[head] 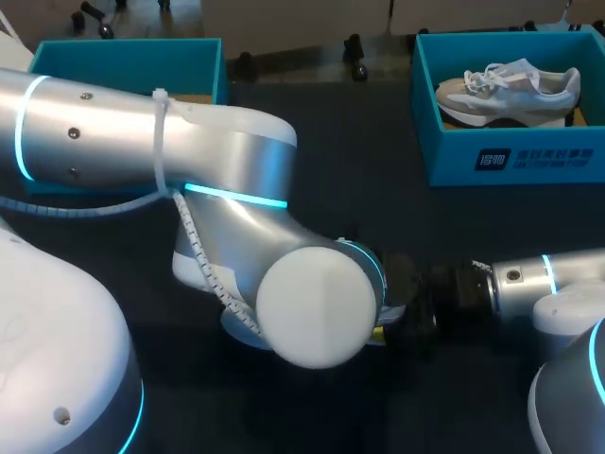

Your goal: Take the shoe out of the shoebox, open the shoe tongue, remove and reinsert the insole, then place the shoe into the shoebox

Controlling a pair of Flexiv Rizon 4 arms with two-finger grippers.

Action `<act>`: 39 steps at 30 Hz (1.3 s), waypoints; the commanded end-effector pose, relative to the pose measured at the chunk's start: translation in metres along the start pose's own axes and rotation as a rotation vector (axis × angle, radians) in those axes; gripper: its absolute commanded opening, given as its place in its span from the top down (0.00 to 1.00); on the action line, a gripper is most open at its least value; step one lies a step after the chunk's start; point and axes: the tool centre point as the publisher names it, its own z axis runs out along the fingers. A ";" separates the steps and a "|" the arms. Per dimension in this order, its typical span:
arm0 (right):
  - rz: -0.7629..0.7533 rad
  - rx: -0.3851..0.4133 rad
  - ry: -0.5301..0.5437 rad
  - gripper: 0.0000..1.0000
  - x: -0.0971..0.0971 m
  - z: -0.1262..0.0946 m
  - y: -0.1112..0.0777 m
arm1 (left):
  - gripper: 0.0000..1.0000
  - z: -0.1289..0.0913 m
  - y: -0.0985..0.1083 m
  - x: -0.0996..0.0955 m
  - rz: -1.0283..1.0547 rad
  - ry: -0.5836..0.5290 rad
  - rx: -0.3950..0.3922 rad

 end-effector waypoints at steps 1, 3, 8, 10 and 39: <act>0.001 0.007 0.000 1.00 0.001 0.001 0.002 | 1.00 -0.001 0.002 0.002 -0.020 -0.011 0.006; 0.001 0.007 0.000 1.00 0.001 0.001 0.002 | 1.00 0.000 0.002 0.002 -0.041 -0.013 0.008; 0.001 0.007 0.000 1.00 0.001 0.001 0.002 | 1.00 0.000 0.003 0.003 -0.087 -0.006 0.018; 0.001 0.007 0.000 1.00 0.001 0.001 0.002 | 1.00 0.000 0.003 0.003 -0.104 -0.012 0.020; 0.001 0.007 0.000 1.00 0.001 0.001 0.002 | 0.56 -0.006 -0.010 0.006 -0.124 -0.041 0.040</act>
